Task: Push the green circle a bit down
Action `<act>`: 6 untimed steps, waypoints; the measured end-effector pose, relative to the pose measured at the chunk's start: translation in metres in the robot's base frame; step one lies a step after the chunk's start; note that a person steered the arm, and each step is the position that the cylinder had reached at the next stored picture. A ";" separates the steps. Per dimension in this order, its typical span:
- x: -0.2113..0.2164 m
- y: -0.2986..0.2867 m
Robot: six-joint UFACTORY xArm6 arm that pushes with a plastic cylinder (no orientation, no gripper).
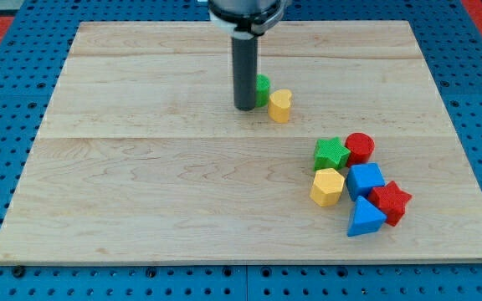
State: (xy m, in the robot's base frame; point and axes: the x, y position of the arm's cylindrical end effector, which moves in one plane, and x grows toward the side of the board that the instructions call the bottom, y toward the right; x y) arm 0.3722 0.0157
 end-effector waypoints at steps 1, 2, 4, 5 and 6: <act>-0.003 0.066; 0.035 0.081; -0.037 0.106; -0.069 0.049; -0.020 0.041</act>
